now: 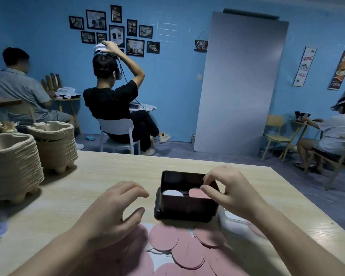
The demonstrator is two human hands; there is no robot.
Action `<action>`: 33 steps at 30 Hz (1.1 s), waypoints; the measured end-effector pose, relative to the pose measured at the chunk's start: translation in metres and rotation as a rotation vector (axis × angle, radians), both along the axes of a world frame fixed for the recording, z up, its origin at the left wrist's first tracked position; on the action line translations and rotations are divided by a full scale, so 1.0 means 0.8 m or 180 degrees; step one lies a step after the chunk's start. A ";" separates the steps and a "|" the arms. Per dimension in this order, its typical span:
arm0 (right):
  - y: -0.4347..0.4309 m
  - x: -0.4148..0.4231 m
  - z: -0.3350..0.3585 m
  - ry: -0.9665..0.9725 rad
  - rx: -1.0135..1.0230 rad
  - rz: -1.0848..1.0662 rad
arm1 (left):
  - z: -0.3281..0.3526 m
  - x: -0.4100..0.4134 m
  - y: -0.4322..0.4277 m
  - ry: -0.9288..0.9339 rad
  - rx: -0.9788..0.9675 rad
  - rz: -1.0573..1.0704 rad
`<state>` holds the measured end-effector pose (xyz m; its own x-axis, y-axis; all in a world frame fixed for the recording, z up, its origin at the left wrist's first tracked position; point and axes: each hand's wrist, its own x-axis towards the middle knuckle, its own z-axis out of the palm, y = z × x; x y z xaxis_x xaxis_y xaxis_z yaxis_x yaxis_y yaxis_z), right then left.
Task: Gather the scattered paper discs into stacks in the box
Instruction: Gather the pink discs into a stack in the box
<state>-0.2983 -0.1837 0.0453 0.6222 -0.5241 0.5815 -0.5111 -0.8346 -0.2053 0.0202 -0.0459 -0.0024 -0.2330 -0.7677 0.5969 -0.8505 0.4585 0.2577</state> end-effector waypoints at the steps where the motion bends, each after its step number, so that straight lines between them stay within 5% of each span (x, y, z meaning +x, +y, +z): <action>1: 0.014 0.006 0.000 -0.0027 -0.0083 0.0154 | 0.000 0.008 0.006 0.0007 0.0019 0.0047; 11: 0.079 0.078 -0.059 0.0057 0.0047 0.1105 | -0.042 0.032 0.052 0.0440 0.0388 0.0338; 21: 0.102 0.070 -0.087 0.1165 -0.0006 0.0018 | -0.051 0.029 0.057 0.0275 0.0757 0.0438; 33: 0.103 0.074 -0.087 0.0893 0.0740 0.0113 | -0.050 0.045 0.075 0.0124 0.1034 0.0462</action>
<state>-0.2394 -0.1017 -0.0246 0.7608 -0.5975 0.2535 -0.5461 -0.8003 -0.2474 0.0564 0.0144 -0.0425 -0.0895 -0.9423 0.3227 -0.8874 0.2225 0.4038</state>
